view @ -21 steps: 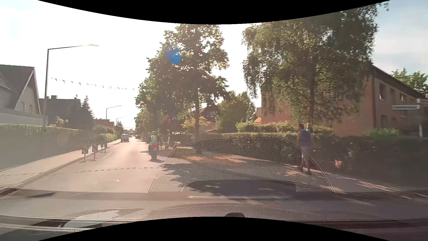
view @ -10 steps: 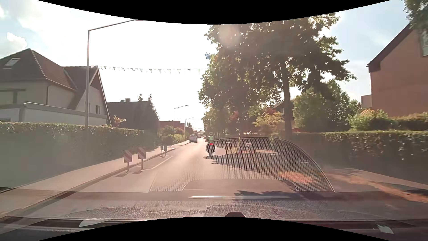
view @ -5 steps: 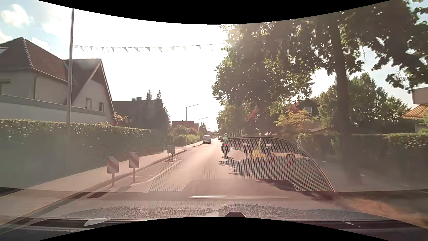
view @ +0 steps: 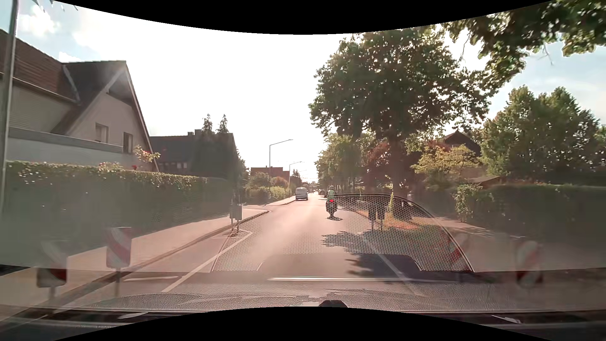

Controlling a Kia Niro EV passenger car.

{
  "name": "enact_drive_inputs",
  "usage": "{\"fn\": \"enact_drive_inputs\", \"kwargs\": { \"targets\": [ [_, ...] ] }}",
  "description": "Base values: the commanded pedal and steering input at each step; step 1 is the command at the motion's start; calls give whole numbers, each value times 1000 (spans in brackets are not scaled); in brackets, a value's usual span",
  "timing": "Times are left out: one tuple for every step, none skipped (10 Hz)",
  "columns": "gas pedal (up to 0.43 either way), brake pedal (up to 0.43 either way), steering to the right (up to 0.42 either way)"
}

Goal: Follow the waypoints while adhering to traffic rules and regulations

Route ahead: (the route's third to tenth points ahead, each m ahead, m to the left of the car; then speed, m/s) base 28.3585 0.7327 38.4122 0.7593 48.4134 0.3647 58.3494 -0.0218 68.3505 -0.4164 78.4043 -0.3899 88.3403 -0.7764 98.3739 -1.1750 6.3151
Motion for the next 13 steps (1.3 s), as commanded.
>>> {"fn": "enact_drive_inputs", "kwargs": {
  "targets": [
    [220,0,0],
    [220,0,0],
    [220,0,1],
    [220,0,6],
    [220,0,13],
    [209,0,17],
    [209,0,18],
    [209,0,19],
    [209,0,20],
    [209,0,21],
    [197,0,21],
    [197,0,21],
    [189,0,21]
  ]
}}
